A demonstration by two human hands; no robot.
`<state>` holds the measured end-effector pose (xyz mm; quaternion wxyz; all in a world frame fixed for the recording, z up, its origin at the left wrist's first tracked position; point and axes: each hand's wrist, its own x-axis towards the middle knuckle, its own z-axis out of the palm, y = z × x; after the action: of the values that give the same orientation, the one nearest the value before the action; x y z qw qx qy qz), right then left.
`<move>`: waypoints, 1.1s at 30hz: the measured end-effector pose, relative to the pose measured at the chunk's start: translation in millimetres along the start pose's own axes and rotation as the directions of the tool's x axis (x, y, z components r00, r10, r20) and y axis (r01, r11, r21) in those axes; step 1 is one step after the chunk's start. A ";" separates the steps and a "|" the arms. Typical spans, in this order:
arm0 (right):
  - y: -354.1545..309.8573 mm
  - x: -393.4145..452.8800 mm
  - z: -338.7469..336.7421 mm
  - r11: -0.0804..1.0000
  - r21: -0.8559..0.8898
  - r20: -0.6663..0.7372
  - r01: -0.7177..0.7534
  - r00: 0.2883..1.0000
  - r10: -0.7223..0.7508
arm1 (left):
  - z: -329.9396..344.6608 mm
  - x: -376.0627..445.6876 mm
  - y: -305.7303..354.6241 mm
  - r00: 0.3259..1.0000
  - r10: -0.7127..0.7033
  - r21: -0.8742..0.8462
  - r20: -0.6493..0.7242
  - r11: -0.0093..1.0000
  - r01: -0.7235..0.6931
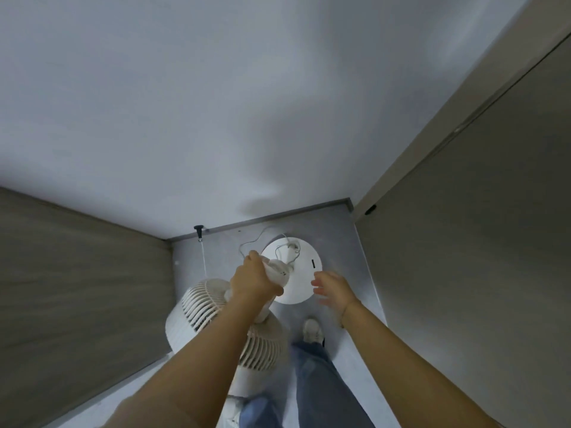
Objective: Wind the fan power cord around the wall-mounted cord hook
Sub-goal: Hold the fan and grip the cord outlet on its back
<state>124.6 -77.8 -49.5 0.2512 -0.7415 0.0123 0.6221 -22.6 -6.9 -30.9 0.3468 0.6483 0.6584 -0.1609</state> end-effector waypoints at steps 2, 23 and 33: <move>5.2 4.7 8.8 0.998 0.046 0.041 -0.044 0.998 0.042 | -5.3 0.9 -11.6 1.000 0.006 0.006 0.003 1.000 -0.006; 36.4 98.7 177.5 0.877 0.227 0.415 -0.424 0.857 0.306 | -27.8 9.2 -140.7 0.984 0.176 -0.002 -0.005 0.984 -0.176; 57.4 93.3 213.9 0.896 0.206 0.324 -0.394 0.891 0.317 | -15.6 -3.2 -179.1 0.972 0.228 -0.049 -0.059 0.972 -0.231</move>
<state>-69.3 -17.6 -178.0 0.2284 -0.5894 0.1963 0.7496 -199.6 -18.3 -60.3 0.3632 0.7143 0.5922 -0.0840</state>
